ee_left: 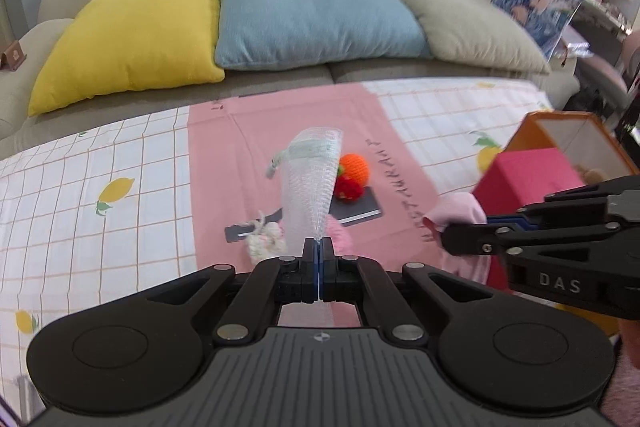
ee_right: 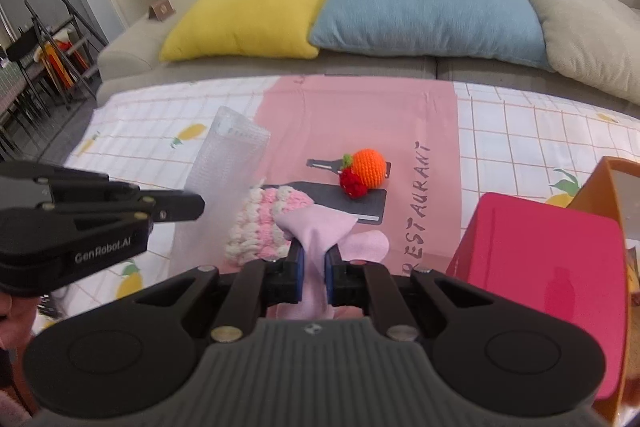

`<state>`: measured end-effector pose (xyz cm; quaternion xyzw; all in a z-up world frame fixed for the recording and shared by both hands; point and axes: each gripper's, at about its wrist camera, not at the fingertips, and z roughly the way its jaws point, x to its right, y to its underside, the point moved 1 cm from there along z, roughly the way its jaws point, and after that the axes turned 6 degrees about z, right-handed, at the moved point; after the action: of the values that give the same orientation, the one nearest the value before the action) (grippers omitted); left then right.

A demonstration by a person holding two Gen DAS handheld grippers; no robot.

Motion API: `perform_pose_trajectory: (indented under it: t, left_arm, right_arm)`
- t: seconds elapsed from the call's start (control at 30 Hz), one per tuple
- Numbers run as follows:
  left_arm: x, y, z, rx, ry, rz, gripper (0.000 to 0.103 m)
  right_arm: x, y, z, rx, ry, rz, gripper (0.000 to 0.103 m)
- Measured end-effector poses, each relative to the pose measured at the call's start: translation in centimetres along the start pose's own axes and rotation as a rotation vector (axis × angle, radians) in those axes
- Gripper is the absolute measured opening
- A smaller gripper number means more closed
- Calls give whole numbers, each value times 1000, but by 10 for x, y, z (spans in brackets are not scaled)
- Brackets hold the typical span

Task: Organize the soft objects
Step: 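Grasp the pink cloth with the right gripper while the left gripper grasps the clear plastic bag, then carry the pink cloth and clear bag over the cardboard box with both grippers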

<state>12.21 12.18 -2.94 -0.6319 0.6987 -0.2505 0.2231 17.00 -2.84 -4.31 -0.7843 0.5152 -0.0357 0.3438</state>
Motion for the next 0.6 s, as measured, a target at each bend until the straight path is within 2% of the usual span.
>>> perform_pose_trajectory:
  t: [0.17,0.33,0.6]
  left_arm:
    - [23,3,-28,36,18,-27,0]
    - [54,6,-55,83,81,-25,0]
    - [106,-2,-77,139,209,10,0]
  right_arm:
    - [3,9,-37,40,-39,5,8]
    - [15,22,-75,81,-52,2,8]
    - [64,45,-127,120,25,74,8]
